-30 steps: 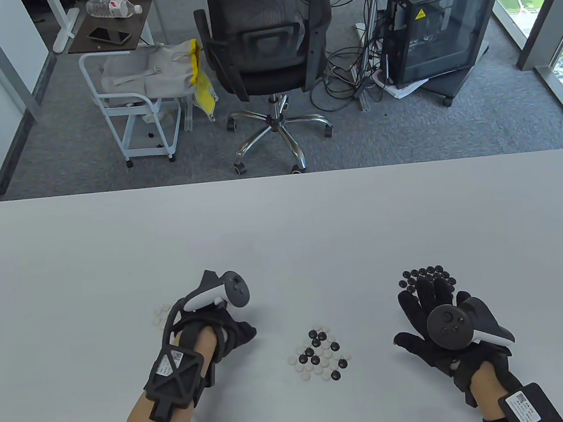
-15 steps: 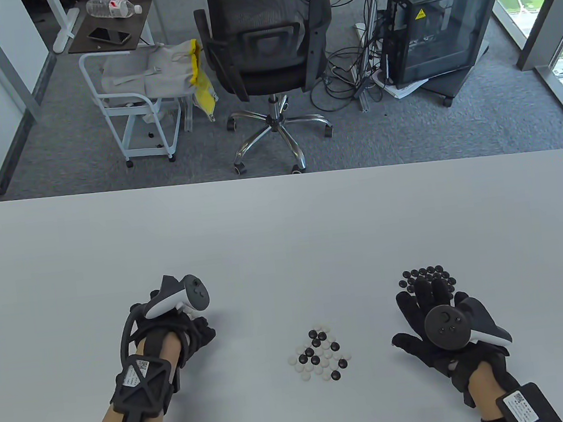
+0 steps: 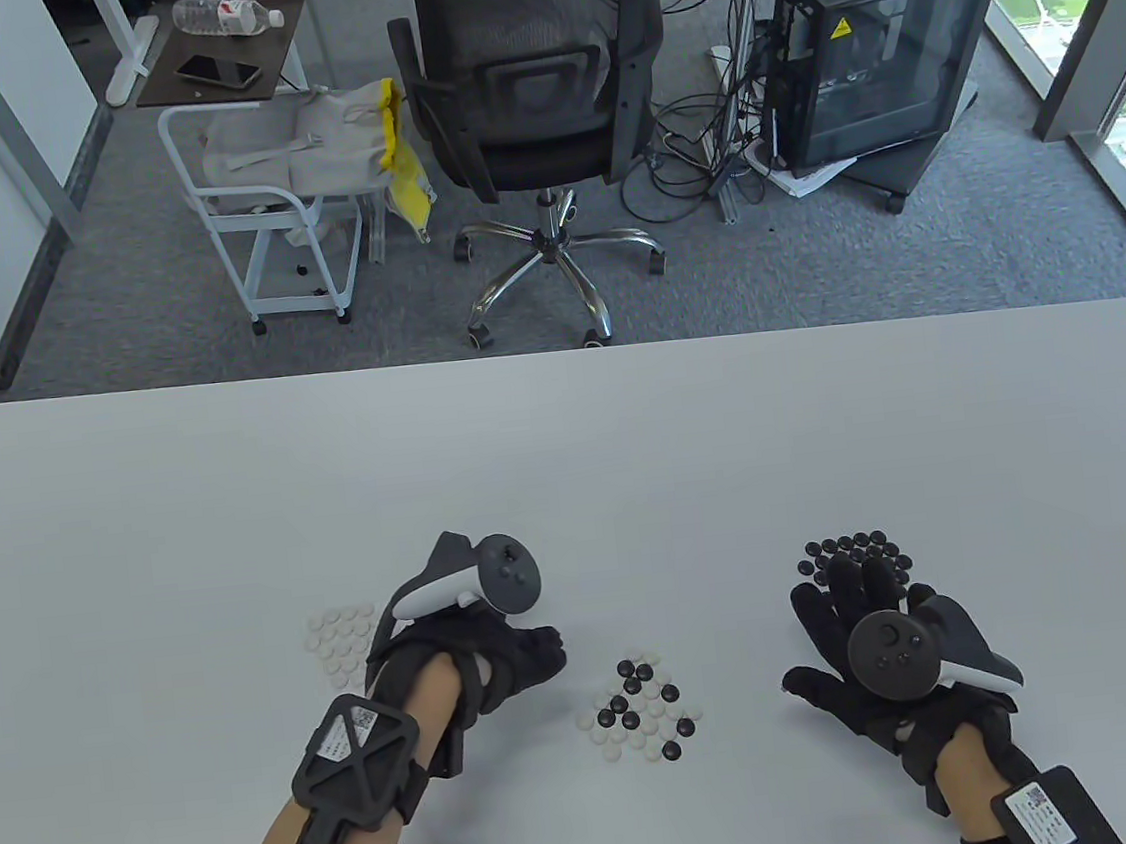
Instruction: Go stone sorting task
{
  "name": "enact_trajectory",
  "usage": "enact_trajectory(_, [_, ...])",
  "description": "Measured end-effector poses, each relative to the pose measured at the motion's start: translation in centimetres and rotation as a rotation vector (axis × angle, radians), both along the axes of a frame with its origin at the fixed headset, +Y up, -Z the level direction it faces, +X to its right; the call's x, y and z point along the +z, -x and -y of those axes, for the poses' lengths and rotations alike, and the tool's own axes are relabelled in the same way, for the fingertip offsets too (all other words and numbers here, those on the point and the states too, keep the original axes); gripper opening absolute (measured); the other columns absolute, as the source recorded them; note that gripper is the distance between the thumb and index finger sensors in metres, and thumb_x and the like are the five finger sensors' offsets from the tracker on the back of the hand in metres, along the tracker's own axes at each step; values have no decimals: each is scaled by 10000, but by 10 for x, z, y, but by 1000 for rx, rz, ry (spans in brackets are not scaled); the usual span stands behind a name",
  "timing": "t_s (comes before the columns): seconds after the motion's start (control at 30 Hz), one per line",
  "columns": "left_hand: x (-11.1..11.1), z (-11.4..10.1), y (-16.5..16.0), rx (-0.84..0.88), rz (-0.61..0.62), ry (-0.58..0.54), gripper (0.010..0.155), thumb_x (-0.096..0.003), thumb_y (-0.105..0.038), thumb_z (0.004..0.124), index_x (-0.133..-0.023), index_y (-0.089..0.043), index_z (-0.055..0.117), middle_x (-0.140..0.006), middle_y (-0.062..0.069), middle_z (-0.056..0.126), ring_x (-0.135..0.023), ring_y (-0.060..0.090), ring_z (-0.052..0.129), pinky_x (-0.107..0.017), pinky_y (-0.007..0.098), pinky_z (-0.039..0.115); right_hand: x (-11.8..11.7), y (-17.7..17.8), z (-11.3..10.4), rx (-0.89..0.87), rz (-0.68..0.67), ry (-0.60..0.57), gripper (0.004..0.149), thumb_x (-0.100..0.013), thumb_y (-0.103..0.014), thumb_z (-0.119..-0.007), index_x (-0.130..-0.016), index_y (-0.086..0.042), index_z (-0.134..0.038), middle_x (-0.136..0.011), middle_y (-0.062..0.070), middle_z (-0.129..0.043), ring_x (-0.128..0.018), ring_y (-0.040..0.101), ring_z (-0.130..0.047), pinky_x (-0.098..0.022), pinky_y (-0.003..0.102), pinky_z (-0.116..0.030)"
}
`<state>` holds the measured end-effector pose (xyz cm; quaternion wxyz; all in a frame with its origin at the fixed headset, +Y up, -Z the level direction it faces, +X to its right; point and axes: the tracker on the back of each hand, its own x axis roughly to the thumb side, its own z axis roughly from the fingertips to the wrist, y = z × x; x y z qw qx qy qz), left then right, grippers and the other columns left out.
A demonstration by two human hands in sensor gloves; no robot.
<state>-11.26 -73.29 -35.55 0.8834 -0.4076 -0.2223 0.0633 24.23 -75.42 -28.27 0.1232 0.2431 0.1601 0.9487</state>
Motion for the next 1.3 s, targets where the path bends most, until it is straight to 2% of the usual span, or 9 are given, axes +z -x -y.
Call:
enact_trajectory(0.23, [-3,29,-56,-42,107,58,710,-498,-548,499,-1163,-325,387,-1100,234,-144,-908,530,-193,-547,812,17,1,1,0,-2,0,2,855,-631,-518,-477,-1170,60,-151,-1060,475,63,-879,702,90,-498,902,-46])
enact_trajectory(0.37, [-8,42,-67,-57,99,65,720,-494,-549,490,-1164,-330,344,-1090,232,-164,-901,529,-207,-541,812,7,1,1,0,-3,-1,-1,855,-631,-519,-478,-1170,60,-152,-1059,477,63,-879,704,90,-499,902,-46])
enact_trajectory(0.47, [-15,48,-63,-65,65,78,698,-496,-544,488,-1152,-360,338,-1088,223,-168,-900,523,-211,-543,810,3,1,0,0,-1,-1,2,856,-631,-519,-477,-1169,61,-151,-1058,477,63,-880,702,91,-499,902,-46])
enact_trajectory(0.6, [-37,41,-35,-102,-59,54,683,-497,-540,488,-1152,-367,406,-1090,209,-169,-902,516,-215,-544,807,-7,1,-2,-1,-4,4,-4,855,-631,-519,-478,-1170,59,-151,-1060,474,65,-880,702,92,-498,902,-45])
enact_trajectory(0.77, [-59,34,33,-173,-285,63,670,-494,-539,498,-1142,-366,488,-1099,189,-157,-906,510,-217,-543,804,-19,1,-3,-2,-9,4,-10,853,-632,-518,-476,-1170,59,-151,-1060,475,64,-881,702,91,-499,902,-46])
enact_trajectory(1.0, [-56,29,88,-216,-405,78,671,-494,-537,504,-1137,-349,542,-1106,186,-140,-912,511,-205,-546,804,-12,1,-6,-1,-3,7,-4,851,-633,-517,-475,-1170,60,-152,-1060,475,63,-881,703,90,-500,902,-45])
enact_trajectory(1.3, [-52,25,120,-276,-482,79,669,-494,-532,517,-1132,-339,574,-1112,182,-126,-918,508,-197,-545,803,-12,0,-3,0,1,2,6,855,-631,-518,-477,-1170,60,-152,-1060,475,63,-882,703,88,-499,903,-46])
